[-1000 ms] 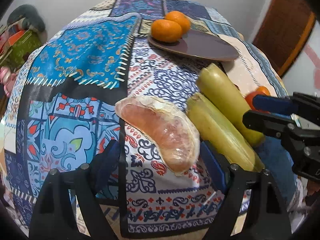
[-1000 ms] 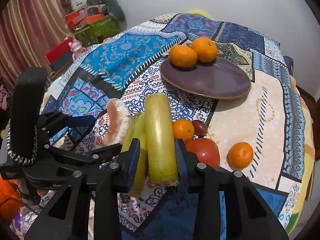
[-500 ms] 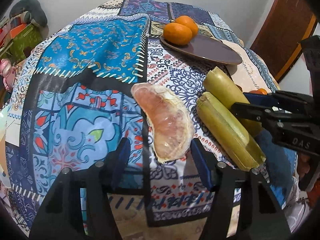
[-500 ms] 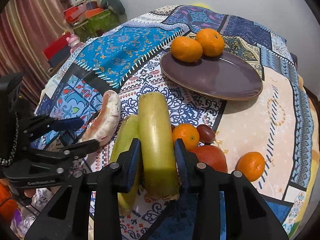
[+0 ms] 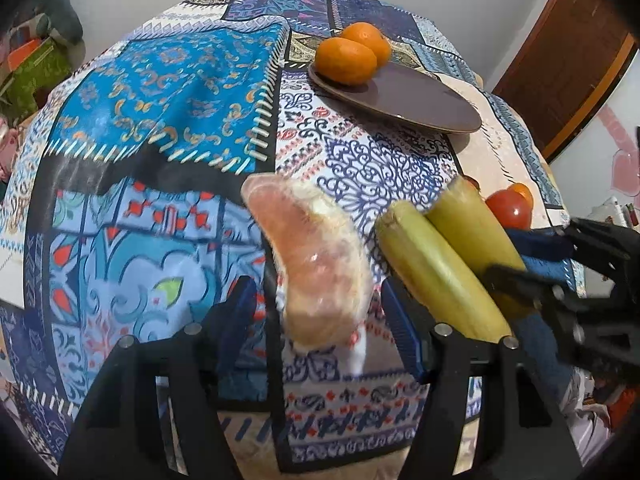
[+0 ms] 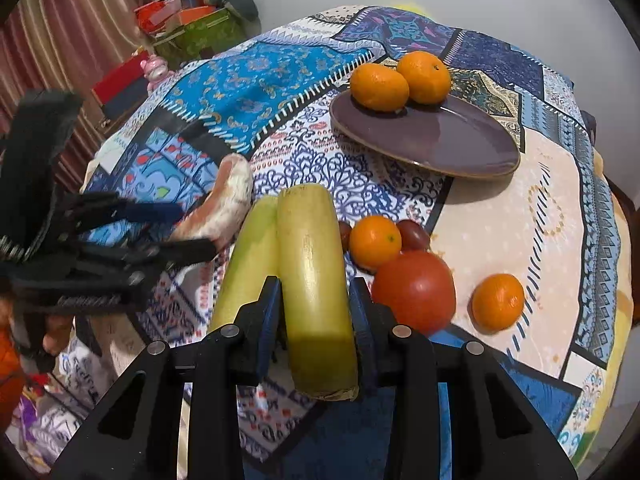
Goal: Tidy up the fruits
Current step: 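Grasp the pale green gourd with the right tool while the left tool grasps the pomelo segment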
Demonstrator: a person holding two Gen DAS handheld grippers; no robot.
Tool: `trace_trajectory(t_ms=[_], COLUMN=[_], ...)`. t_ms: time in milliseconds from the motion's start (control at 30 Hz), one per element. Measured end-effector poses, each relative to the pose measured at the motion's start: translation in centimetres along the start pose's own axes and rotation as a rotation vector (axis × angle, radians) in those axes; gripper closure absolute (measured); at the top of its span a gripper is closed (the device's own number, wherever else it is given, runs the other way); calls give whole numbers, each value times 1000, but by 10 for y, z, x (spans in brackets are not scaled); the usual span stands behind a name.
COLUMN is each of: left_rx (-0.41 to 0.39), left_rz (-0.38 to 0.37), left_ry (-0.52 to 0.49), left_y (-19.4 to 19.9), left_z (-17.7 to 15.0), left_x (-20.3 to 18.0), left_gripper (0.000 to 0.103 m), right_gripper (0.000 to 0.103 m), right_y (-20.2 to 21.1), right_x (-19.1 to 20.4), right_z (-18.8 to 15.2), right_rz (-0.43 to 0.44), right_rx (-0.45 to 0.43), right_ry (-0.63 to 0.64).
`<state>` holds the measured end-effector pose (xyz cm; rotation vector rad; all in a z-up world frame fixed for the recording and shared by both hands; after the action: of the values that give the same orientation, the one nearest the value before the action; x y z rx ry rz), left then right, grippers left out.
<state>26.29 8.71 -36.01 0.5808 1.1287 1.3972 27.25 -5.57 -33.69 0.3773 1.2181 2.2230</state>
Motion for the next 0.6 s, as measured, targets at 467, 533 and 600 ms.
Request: trace_trajectory(t_ms=[467, 533, 600], left_rx=[-73, -72, -69], left_rz=[98, 95, 81], left_ry=[-54, -54, -40], left_y=[-13, -12, -9], left_z=[13, 13, 14], left_x=[-5, -6, -4], left_gripper=[54, 55, 57], right_gripper=[70, 71, 71], right_y=[-13, -12, -10], right_x=[-1, -1, -1], right_z=[12, 11, 10], right_rz=[26, 22, 18], right_rx=[21, 15, 6], right_ry=[54, 54, 46])
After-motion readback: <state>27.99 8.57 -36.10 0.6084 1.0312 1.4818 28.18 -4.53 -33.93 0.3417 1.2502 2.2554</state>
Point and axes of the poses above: each gripper's, at about its wrist camera, not at the fingertips, and y roughly against the way its jaws point, x to its left, z to its top, the point moved 9 cm from there along -y, roughly the way its jaws point, and after that the axes turned 13 degrees about y, right-handed, at the moved point
